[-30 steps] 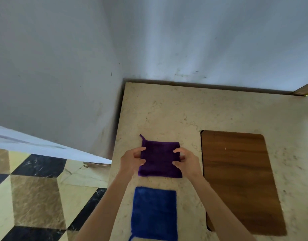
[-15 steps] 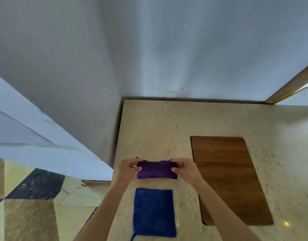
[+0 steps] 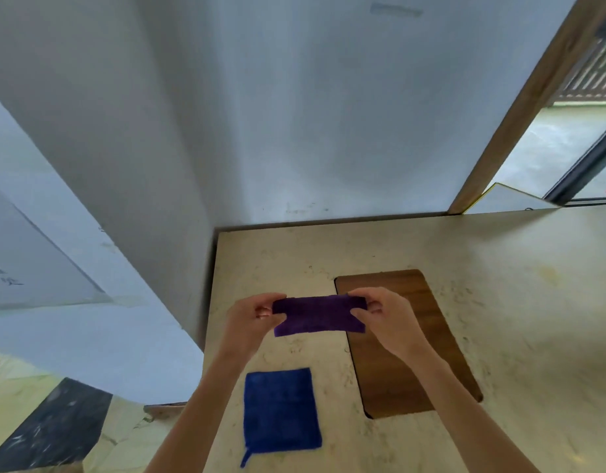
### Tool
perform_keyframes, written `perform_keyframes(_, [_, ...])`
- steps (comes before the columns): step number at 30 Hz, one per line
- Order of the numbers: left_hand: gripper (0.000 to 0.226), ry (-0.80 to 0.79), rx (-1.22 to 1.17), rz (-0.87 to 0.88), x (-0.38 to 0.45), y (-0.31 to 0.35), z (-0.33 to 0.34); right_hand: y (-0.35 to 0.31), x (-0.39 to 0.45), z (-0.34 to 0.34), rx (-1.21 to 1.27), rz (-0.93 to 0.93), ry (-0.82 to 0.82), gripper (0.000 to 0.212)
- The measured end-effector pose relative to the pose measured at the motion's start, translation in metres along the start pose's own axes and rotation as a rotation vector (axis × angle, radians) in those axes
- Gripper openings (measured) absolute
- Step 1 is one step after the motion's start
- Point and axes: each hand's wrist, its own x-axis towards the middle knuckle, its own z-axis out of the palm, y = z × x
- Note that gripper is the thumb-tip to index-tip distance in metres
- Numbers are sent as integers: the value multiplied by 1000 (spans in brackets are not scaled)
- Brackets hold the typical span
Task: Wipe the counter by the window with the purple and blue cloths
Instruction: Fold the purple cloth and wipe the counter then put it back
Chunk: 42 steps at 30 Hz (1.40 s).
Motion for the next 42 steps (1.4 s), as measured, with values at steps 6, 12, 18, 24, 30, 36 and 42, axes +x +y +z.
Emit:
perform_keyframes(6, [31,24,67,187,-37,70,59,29,-67,-73,0,4,155,23])
perform_keyframes(12, [41,-6,32,339,-92,151,175,88,-161,-181,48,32,375,19])
perform_keyframes(18, [23,-126,-60,403,-154,214,315,168,-263,-299,82,77,558,20])
perform_keyframes(24, [29,-190,-121,405,-179,273,425,241,-318,-383,134,123,636,20])
perform_keyframes(30, [41,-220,-94,401,-155,308,506,313,-304,-437,170,151,616,19])
perform_keyframes(36, [36,-212,-135,294,-91,307,598,398,-244,-481,192,177,541,29])
perform_keyframes(42, [33,-191,-213,62,-28,285,682,483,-168,-510,173,254,374,30])
